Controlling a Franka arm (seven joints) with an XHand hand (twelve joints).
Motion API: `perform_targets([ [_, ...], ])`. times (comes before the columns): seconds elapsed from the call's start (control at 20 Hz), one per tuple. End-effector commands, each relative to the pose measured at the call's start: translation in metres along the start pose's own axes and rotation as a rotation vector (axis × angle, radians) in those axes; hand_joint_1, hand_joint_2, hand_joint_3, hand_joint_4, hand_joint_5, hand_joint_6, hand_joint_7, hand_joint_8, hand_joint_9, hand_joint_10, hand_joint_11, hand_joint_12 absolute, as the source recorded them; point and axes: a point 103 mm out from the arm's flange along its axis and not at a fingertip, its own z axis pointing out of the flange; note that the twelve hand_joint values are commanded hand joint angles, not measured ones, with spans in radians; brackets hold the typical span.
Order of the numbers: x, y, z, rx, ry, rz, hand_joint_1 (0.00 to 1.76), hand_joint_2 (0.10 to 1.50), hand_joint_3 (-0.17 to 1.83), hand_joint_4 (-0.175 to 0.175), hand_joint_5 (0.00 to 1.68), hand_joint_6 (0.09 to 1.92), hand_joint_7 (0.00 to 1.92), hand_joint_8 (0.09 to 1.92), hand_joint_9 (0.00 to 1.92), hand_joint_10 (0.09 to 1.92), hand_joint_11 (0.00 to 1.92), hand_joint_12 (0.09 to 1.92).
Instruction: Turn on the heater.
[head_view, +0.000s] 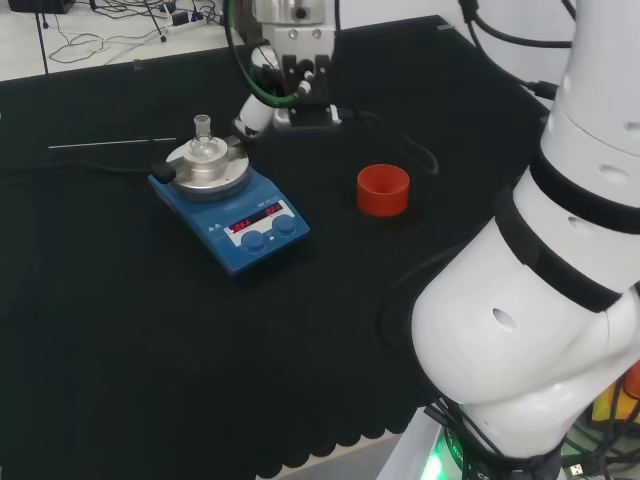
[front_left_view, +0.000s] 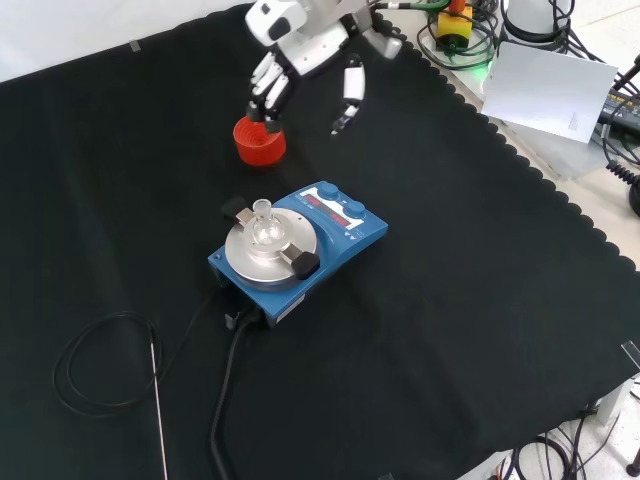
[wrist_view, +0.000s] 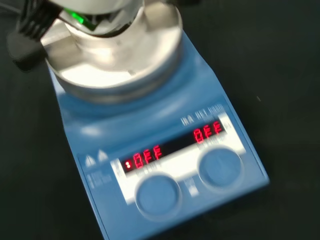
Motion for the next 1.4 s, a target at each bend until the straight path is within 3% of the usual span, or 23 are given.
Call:
perform_targets([
  [0.05,-0.024,-0.054,0.028,0.037,-0.035,0.021,0.97,0.65,0.65,-0.06,0.45,0.45,0.62,0.8,0.87,0.68,0.57,1.28],
  [0.25,-0.023,-0.063,0.038,0.071,-0.064,0.015,1.09,0.66,0.7,-0.09,0.48,0.53,1.03,0.96,1.24,0.75,1.01,1.04],
  [0.4,-0.02,-0.064,0.044,0.112,-0.09,0.002,1.18,0.68,0.7,-0.116,0.47,0.59,1.24,1.14,1.42,0.94,1.33,0.85],
  [0.6,-0.013,-0.062,0.052,0.191,-0.134,-0.026,1.3,0.69,0.78,-0.117,0.48,0.7,1.42,1.36,1.59,1.21,1.32,1.03],
  [0.8,-0.004,-0.057,0.063,0.283,-0.156,-0.06,1.39,0.63,0.96,-0.08,0.35,0.73,1.48,1.5,1.65,1.39,1.28,1.28],
  [0.95,0.003,-0.053,0.07,0.33,-0.181,-0.071,1.41,0.61,1.03,-0.062,0.29,0.7,1.49,1.53,1.66,1.42,1.27,1.32],
  [1.4,0.007,-0.049,0.093,0.426,-0.168,-0.095,1.41,0.59,1.08,-0.045,0.27,0.59,1.5,1.55,1.65,1.45,1.26,1.35],
])
